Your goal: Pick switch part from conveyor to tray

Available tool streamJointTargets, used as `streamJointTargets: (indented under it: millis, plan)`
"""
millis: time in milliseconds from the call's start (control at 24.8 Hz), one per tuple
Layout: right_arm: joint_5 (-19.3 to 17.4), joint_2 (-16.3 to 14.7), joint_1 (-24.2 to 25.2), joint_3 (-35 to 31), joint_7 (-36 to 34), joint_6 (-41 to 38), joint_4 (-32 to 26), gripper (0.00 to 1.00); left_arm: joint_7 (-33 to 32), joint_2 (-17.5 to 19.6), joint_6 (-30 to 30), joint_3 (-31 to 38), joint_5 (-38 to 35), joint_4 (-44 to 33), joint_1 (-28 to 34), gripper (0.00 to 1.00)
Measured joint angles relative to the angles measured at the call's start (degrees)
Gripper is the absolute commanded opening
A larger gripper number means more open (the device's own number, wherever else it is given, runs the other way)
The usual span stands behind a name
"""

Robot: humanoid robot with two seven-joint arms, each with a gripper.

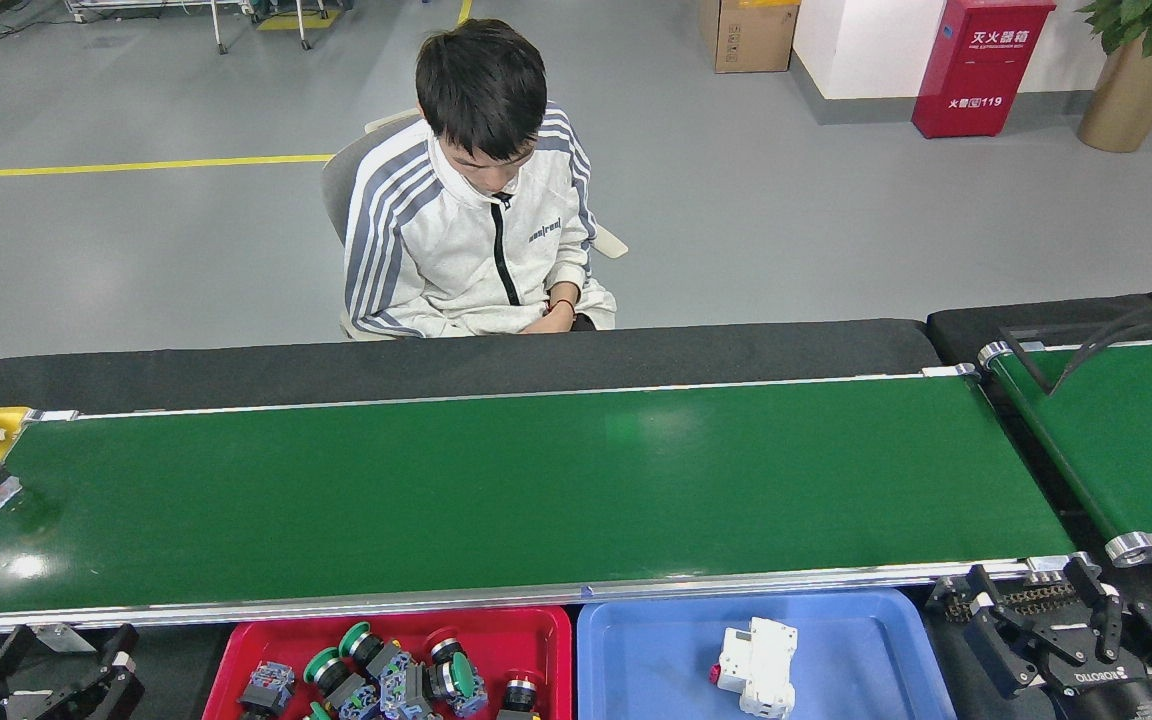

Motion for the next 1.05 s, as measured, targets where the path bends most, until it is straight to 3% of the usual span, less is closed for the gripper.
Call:
streamJointTargets:
  millis: [767, 1050]
  plan:
    - [1.3, 0.0, 0.1, 0.0, -0.2, 0.5, 1.2, 0.99, 0.8, 0.1, 1.6, 0.6, 0.0, 0.0, 1.7, 0.99]
    - [1.4, 0.0, -3.8, 0.2, -0.3, 0.5, 5.2, 0.99, 0.8, 0.1, 1.6, 0.7, 0.0, 0.0, 1.7, 0.99]
